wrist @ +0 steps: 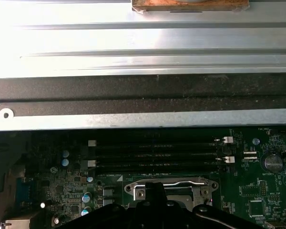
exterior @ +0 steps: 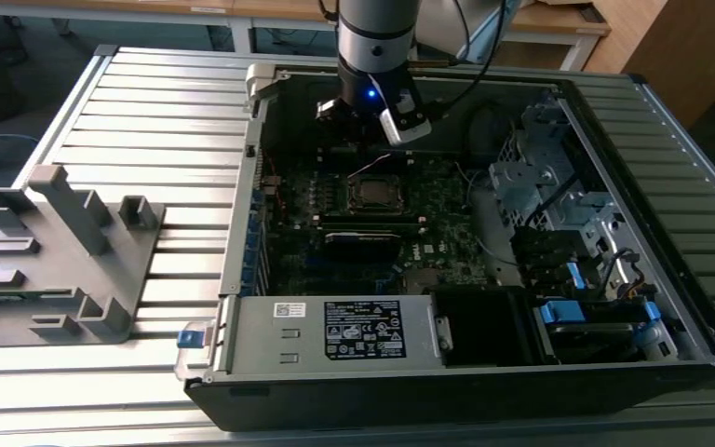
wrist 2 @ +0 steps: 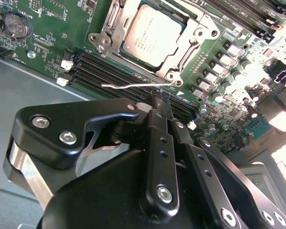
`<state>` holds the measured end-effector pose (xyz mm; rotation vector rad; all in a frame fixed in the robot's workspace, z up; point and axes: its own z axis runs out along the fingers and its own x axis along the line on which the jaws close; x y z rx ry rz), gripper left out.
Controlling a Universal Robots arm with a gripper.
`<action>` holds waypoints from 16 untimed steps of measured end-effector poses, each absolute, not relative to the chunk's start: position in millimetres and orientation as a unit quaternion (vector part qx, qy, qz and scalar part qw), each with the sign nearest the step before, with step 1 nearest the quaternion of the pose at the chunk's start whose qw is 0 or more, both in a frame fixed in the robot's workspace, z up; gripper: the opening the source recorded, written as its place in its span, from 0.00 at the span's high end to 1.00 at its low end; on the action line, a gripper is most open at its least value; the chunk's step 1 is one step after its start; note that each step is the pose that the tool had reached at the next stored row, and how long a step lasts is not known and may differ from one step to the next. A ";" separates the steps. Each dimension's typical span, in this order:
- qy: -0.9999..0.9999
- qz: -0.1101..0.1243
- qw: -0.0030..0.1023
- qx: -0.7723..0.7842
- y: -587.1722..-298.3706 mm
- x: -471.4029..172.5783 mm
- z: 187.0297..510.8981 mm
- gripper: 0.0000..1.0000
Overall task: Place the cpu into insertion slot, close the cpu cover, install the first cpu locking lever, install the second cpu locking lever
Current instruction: 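Install the first cpu locking lever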
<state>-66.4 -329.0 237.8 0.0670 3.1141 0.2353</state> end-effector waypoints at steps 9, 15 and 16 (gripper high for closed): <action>0.997 0.075 0.009 0.021 -329.0 -66.4 236.3 0.90; 0.997 0.075 0.009 0.021 -329.0 -64.7 235.0 0.90; 0.997 0.075 0.009 0.021 -329.0 -64.0 234.9 0.90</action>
